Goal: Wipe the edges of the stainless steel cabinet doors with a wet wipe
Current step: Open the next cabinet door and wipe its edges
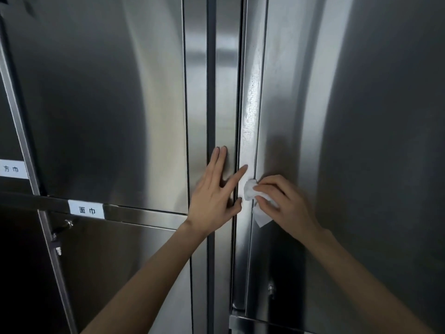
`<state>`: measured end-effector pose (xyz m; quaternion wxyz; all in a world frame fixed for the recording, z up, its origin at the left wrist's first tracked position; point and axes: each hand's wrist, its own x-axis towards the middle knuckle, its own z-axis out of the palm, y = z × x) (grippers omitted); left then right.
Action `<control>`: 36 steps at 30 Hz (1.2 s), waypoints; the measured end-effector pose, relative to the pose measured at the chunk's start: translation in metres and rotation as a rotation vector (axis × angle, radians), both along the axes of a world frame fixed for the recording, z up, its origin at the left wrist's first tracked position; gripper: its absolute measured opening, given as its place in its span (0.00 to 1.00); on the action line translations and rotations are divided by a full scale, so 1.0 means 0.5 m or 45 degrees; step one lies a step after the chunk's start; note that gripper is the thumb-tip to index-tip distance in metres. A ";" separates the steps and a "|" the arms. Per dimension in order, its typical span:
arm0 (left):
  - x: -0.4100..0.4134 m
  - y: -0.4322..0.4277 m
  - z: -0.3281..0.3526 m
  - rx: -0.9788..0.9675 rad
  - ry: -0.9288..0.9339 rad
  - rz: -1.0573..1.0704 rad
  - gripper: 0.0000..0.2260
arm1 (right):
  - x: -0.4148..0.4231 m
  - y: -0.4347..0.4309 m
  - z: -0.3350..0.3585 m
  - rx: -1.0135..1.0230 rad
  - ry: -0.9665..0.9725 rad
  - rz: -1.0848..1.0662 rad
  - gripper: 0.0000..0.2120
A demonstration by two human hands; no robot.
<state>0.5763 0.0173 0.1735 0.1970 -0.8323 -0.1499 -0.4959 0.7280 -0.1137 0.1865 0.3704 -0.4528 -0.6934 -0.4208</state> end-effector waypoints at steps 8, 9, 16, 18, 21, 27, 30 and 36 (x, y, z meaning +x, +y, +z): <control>-0.006 0.004 0.001 -0.019 0.020 -0.111 0.29 | -0.021 0.005 -0.006 -0.040 0.009 -0.061 0.06; -0.007 0.004 0.001 -0.020 0.027 -0.124 0.28 | -0.027 0.002 -0.008 -0.030 0.036 -0.078 0.06; -0.025 0.002 -0.024 -0.079 0.074 -0.248 0.28 | -0.081 -0.039 -0.066 -0.057 0.138 -0.176 0.06; -0.043 0.000 -0.066 -0.066 0.126 -0.304 0.27 | -0.090 -0.058 -0.104 -0.118 0.180 -0.212 0.07; -0.078 -0.013 -0.155 -0.117 0.219 -0.395 0.25 | -0.100 -0.084 -0.171 -0.229 0.221 -0.282 0.07; -0.132 -0.068 -0.332 -0.323 0.420 -0.410 0.28 | -0.121 -0.113 -0.286 -0.398 0.343 -0.298 0.07; -0.155 -0.096 -0.397 -0.438 0.458 -0.397 0.28 | -0.128 -0.122 -0.340 -0.489 0.418 -0.268 0.07; -0.187 -0.161 -0.505 -0.655 0.570 -0.261 0.28 | -0.131 -0.167 -0.469 -0.685 0.566 -0.235 0.10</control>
